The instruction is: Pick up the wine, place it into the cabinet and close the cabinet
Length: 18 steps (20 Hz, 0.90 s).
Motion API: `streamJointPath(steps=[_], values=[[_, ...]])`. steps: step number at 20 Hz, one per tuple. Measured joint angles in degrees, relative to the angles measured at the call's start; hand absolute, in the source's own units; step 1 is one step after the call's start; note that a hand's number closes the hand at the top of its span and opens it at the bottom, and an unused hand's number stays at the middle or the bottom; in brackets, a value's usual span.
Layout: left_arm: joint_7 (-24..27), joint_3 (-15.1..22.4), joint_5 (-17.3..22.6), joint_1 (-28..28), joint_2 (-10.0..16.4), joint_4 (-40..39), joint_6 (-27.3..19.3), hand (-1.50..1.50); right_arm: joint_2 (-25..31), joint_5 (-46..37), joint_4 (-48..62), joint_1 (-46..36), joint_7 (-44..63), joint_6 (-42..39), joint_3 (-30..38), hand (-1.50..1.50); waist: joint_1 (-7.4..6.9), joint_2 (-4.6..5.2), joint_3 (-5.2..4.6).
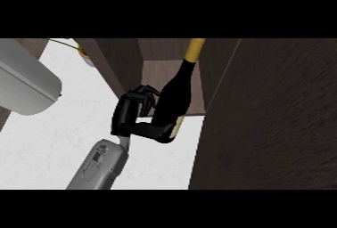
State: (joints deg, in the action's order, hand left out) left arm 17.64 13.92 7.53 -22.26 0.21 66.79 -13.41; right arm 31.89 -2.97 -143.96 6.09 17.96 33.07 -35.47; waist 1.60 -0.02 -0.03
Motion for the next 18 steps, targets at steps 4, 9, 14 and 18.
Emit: streamJointPath(steps=[4, 9, 14, 18], values=[[1.9, 0.0, 1.6, -4.4, -0.1, -6.5, -0.8, 1.5, -0.1, 0.2, 0.0, 0.8, -0.8, -0.1, -0.4, -1.5, 0.32, 0.05, -0.02], [3.1, -0.5, 5.0, -10.5, -0.1, -13.3, -1.1, 1.5, -0.7, 0.8, 0.2, 1.8, -2.8, -1.0, 0.4, -1.5, 0.4, 0.16, 0.0], [4.8, 0.1, 9.1, -15.4, 0.0, -20.2, -2.4, 1.5, -0.7, 1.1, 0.1, 2.5, -3.7, -1.5, -0.1, -1.5, 0.91, 0.29, -0.04], [6.7, 0.7, 12.2, -20.1, -0.1, -26.0, -3.6, 1.5, -0.9, 1.4, 0.2, 2.8, -4.7, -2.3, 0.1, -1.5, 1.49, 0.39, -0.04]])
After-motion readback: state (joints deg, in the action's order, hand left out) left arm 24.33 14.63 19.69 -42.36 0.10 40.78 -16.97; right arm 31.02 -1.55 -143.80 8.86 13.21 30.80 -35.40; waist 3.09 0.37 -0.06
